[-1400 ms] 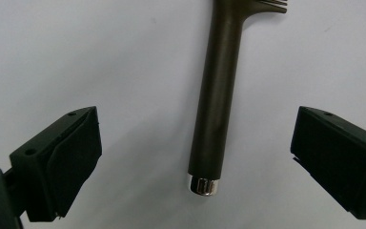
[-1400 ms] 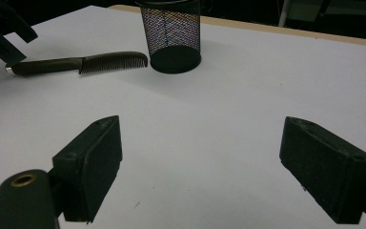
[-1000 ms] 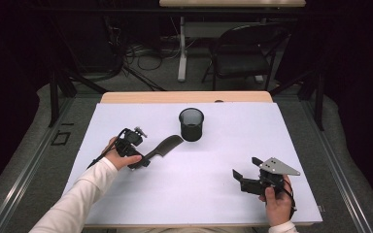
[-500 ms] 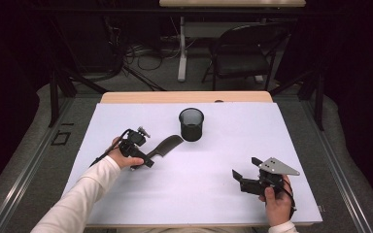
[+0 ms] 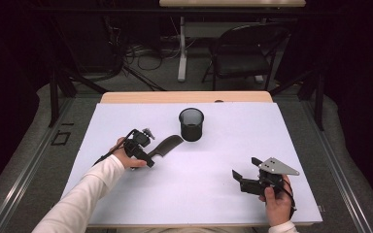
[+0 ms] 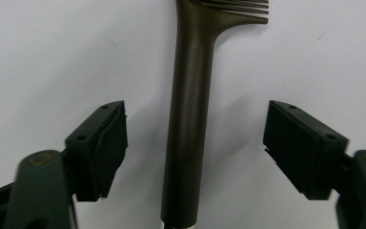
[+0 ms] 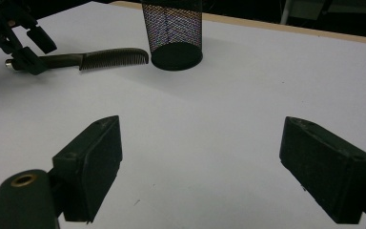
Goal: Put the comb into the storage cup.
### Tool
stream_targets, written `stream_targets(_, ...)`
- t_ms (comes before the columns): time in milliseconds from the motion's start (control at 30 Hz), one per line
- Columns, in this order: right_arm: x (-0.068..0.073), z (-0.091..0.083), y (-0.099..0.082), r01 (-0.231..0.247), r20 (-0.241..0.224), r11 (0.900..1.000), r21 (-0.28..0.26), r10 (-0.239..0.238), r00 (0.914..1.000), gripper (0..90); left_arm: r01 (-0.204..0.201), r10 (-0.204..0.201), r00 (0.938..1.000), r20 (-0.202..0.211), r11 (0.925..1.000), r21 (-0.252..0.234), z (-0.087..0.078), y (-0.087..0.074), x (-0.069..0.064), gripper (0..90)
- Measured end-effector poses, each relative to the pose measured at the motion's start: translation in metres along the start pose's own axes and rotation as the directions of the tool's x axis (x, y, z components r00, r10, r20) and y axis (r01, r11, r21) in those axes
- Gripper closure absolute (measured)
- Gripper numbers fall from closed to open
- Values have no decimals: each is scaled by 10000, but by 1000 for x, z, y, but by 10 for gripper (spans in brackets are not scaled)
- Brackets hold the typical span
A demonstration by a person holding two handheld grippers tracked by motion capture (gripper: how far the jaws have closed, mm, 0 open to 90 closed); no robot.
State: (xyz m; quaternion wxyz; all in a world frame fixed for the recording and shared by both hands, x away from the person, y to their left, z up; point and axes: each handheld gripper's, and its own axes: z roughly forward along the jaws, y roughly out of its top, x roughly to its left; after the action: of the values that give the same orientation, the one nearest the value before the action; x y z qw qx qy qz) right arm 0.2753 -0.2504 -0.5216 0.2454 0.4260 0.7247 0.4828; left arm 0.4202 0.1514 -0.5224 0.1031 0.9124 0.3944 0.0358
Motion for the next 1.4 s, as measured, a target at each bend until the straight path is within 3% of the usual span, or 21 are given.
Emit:
stream_targets(200,0,0,0,14,-11,10000,48,-14,10000,143,-376,381,9982,-462,9992,115,1,-1,-1,402)
stream_targets(400,0,0,0,9,-1,10000,15,-9,10000,144,-259,265,9980,-569,9996,120,-1,-1,2,524)
stream_targets(700,0,1,0,11,-35,10000,92,-11,10000,145,-407,414,9968,-680,9991,123,0,0,1,571)
stream_targets(1067,0,1,0,23,-46,9999,106,-23,10000,145,-576,585,9981,-184,9973,446,3,0,3,644)
stream_targets(1400,0,1,0,35,-61,9999,106,-35,10000,145,-697,697,9976,14,9966,451,3,1,3,699)
